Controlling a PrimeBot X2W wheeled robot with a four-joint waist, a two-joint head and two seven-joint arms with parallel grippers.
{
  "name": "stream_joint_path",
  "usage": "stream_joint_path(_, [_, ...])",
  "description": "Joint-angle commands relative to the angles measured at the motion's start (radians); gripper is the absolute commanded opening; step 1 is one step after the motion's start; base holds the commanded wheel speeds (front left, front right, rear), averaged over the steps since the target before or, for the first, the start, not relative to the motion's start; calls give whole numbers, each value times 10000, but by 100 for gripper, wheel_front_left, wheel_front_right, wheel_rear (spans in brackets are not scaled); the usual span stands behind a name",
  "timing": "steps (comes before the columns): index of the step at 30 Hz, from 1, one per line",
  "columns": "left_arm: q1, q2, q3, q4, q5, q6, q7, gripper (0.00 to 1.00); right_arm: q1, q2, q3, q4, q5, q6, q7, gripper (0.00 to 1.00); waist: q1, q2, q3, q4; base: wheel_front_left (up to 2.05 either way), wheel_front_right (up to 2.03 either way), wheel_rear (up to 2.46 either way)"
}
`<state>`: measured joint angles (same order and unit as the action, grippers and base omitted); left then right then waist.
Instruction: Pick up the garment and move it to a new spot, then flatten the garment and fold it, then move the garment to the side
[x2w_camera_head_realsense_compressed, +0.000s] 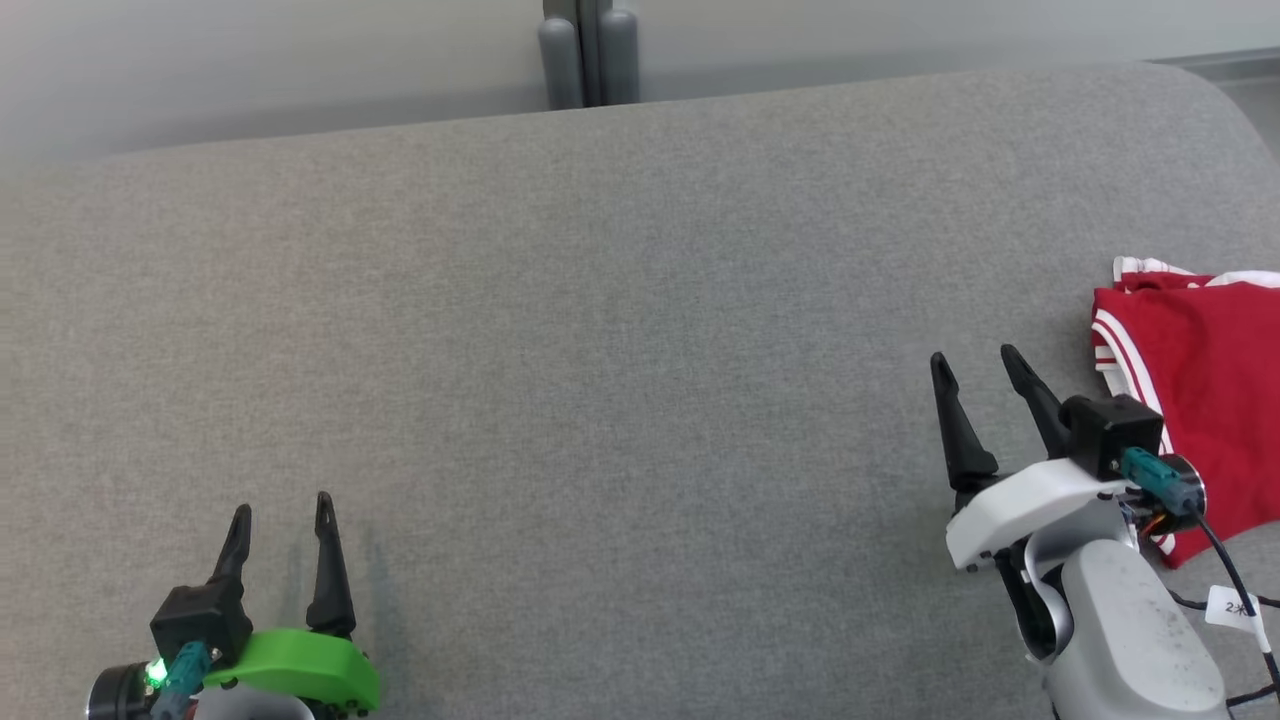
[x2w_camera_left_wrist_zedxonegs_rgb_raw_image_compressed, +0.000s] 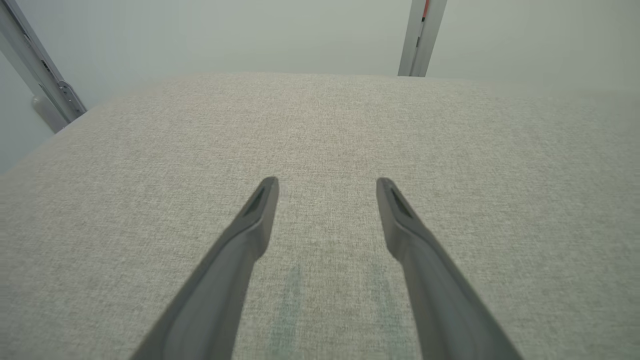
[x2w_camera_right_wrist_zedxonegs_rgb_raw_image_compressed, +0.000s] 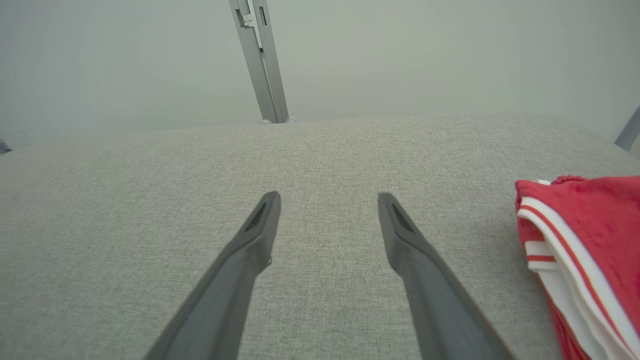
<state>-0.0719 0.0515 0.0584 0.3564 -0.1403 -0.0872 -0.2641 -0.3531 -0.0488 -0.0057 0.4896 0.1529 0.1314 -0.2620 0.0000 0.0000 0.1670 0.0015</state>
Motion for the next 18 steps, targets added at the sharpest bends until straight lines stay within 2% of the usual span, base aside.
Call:
stream_joint_path(1, [155, 6, 57, -6, -143, -9, 4, 100, 273, -45, 26, -71, 110, -17, -33, 100, 0, 0, -311, 243, 0, 0, 0])
stream_joint_path(18, [1098, 6, -141, -87, -222, 35, 5, 100, 1721, -42, 20, -140, 461, -17, -34, 100, 0, 0, -1486, 233, 0, 0, 0])
